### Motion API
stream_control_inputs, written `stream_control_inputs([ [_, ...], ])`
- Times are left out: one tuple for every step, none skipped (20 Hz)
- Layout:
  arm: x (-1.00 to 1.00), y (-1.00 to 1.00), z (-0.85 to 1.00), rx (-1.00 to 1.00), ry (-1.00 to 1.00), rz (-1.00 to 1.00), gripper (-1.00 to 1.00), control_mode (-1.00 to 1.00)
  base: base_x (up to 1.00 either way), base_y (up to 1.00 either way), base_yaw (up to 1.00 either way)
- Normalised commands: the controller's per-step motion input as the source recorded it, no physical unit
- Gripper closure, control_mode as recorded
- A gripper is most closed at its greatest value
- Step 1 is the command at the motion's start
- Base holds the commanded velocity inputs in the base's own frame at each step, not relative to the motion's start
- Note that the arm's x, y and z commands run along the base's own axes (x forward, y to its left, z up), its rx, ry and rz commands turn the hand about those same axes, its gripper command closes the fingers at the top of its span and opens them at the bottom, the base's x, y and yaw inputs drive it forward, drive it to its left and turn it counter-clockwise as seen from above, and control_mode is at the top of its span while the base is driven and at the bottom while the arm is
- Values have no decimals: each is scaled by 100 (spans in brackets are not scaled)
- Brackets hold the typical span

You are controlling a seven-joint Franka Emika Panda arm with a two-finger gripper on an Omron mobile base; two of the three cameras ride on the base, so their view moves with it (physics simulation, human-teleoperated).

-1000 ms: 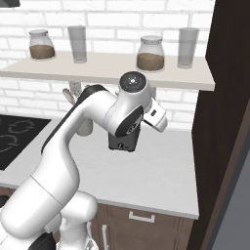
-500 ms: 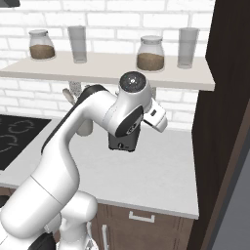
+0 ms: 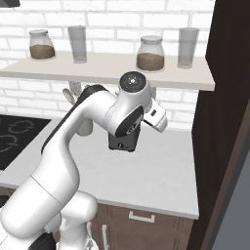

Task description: Start the toaster. Once the lever pops up, take the bread to the plate on the dining counter.

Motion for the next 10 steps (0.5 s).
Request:
stream_control_inputs([
  [0,0,0,0,0,0,-100,-100,0,0,0],
  [0,0,0,0,0,0,-100,-100,0,0,0],
  [0,0,0,0,0,0,-100,-100,0,0,0],
  [0,0,0,0,0,0,-100,-100,0,0,0],
  [0,0,0,0,0,0,-100,-100,0,0,0],
  [0,0,0,0,0,0,-100,-100,0,0,0],
  [0,0,0,0,0,0,-100,-100,0,0,0],
  [0,0,0,0,0,0,-100,-100,0,0,0],
  [0,0,0,0,0,0,-100,-100,0,0,0],
  [0,0,0,0,0,0,-100,-100,0,0,0],
])
